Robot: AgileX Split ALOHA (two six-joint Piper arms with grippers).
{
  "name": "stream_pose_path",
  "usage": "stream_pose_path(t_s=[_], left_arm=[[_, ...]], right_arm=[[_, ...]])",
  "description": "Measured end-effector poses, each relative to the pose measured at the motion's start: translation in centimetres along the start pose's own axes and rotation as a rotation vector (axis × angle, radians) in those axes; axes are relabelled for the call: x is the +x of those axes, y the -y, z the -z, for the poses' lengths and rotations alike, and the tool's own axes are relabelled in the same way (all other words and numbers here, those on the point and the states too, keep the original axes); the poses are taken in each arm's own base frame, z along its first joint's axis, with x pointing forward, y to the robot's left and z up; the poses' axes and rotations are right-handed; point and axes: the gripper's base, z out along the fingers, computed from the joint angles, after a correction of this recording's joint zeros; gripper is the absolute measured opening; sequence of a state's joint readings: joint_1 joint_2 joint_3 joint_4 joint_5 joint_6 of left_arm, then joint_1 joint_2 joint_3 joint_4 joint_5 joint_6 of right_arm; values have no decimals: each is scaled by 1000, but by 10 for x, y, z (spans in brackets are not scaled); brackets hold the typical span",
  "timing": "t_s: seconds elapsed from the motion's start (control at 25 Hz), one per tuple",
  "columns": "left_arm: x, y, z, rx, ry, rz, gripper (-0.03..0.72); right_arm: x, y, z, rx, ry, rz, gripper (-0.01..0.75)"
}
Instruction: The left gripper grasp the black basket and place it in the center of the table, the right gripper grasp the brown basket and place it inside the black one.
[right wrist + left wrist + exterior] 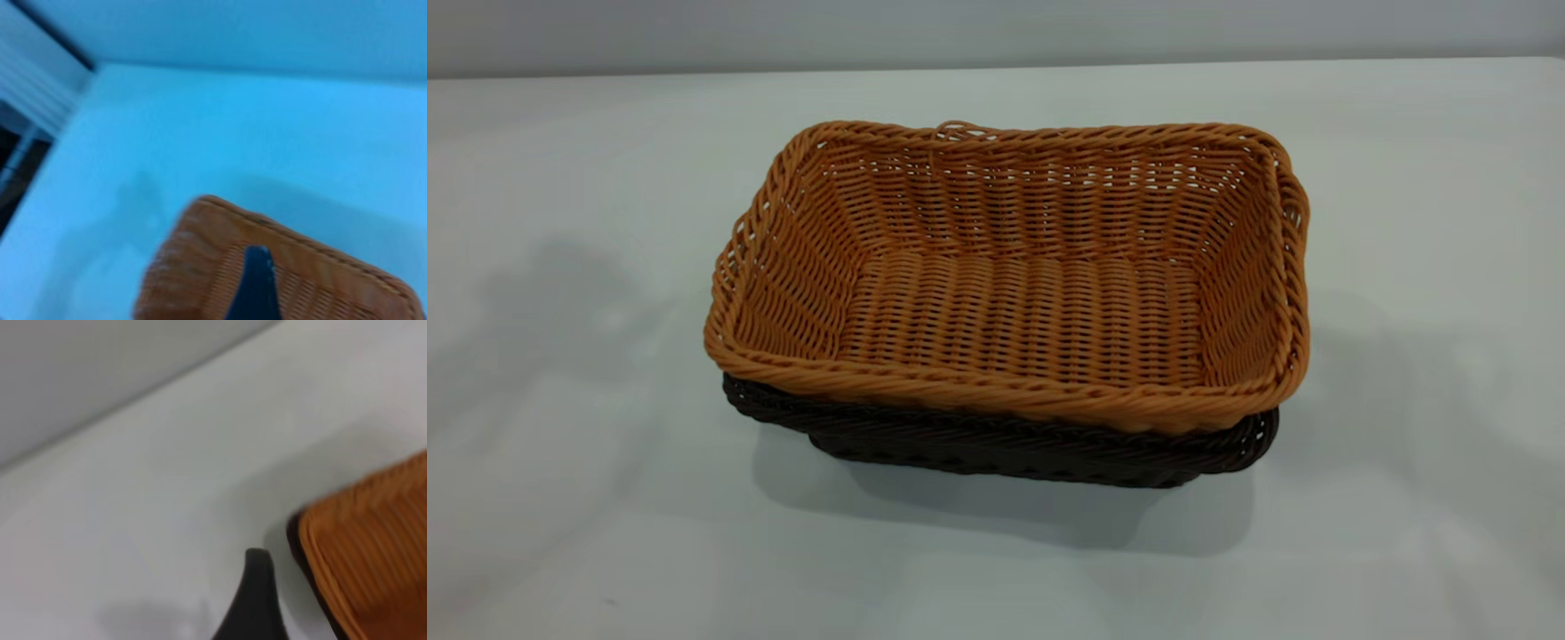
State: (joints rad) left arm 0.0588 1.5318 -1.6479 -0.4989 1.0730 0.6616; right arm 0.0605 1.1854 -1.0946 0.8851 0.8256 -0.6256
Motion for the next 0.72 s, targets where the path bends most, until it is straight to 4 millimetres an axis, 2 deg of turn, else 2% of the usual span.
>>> stream_pose_path(t_s=[0.16, 0.36, 0.56, 0.72], left_arm=[[11, 15, 35, -77, -61, 125, 573], [26, 25, 61, -203, -51, 323, 573], [73, 44, 71, -274, -122, 361, 573], [123, 73, 81, -301, -143, 376, 573]], right_arm=[[10, -40, 48, -88, 2, 99, 552], [27, -67, 82, -134, -20, 149, 552], [49, -79, 105, -120, -60, 169, 552], [82, -79, 110, -104, -85, 146, 552]])
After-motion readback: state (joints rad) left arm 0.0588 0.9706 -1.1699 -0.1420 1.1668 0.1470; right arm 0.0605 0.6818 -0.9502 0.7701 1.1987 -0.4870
